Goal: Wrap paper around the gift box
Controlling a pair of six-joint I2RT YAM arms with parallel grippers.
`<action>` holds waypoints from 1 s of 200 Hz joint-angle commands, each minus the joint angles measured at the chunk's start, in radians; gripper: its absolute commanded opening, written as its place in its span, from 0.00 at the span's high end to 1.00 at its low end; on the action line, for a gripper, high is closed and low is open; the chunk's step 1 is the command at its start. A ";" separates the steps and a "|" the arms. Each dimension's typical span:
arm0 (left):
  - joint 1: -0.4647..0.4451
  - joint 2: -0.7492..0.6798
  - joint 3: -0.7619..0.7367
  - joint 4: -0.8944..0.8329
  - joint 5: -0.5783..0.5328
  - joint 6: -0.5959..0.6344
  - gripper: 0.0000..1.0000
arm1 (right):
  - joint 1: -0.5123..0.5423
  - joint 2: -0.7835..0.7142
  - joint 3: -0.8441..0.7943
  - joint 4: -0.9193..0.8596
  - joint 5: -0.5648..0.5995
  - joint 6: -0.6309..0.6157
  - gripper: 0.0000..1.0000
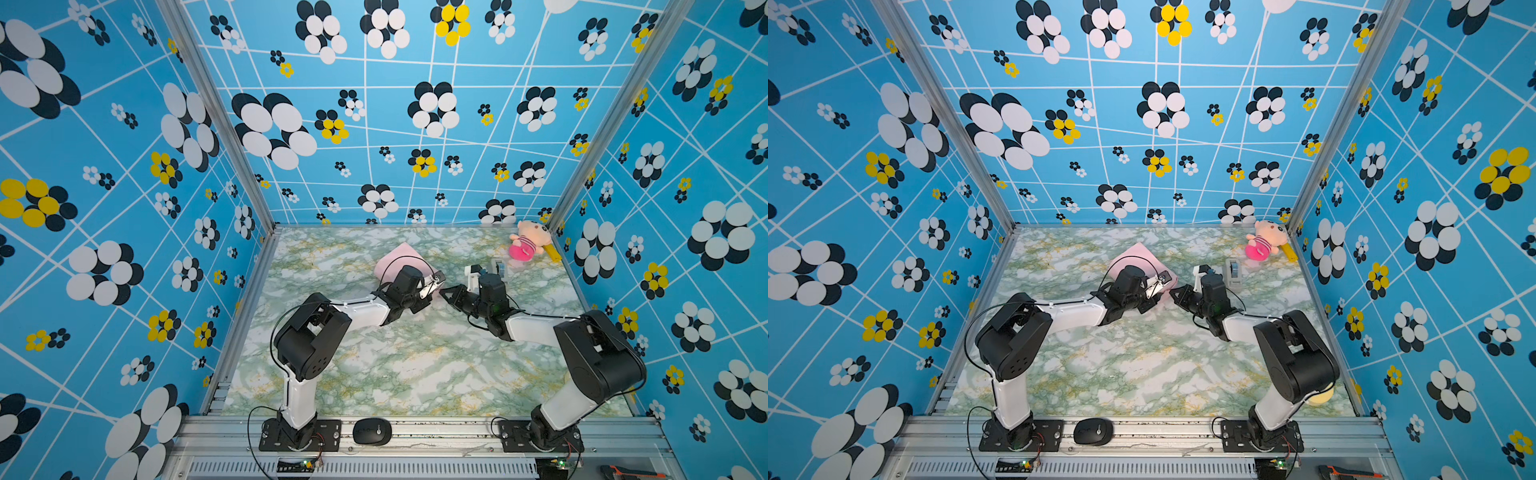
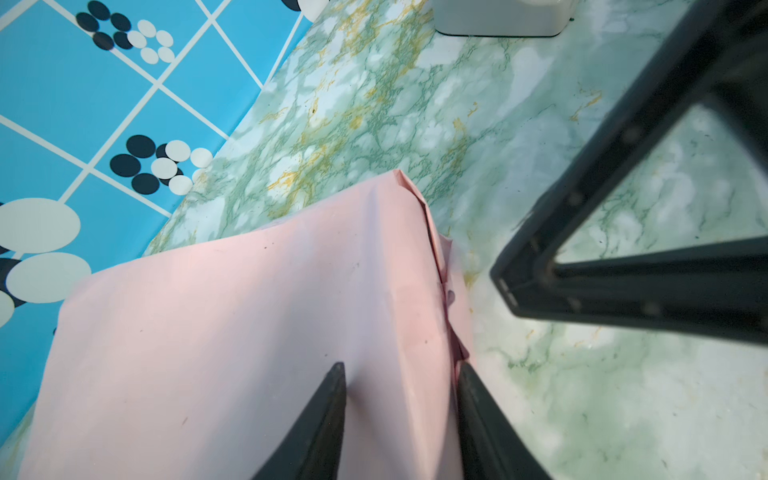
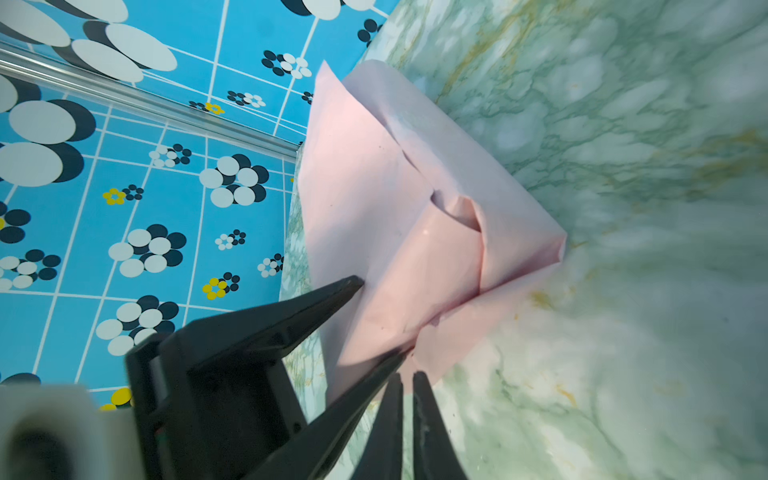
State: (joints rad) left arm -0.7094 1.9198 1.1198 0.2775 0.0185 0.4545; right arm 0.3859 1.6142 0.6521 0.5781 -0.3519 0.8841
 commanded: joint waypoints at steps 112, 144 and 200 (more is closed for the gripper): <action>0.007 0.016 -0.009 -0.126 0.037 -0.034 0.56 | 0.039 0.203 0.140 0.031 0.024 0.001 0.93; 0.007 0.017 -0.008 -0.128 0.036 -0.034 0.56 | 0.039 0.198 0.162 0.050 0.022 0.001 0.93; 0.009 -0.024 -0.011 -0.115 0.030 -0.058 0.53 | 0.029 0.014 0.076 -0.054 0.055 -0.052 0.92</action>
State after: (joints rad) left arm -0.7044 1.9186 1.1213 0.2756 0.0303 0.4332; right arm 0.4187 1.7496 0.7696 0.5667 -0.3210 0.8715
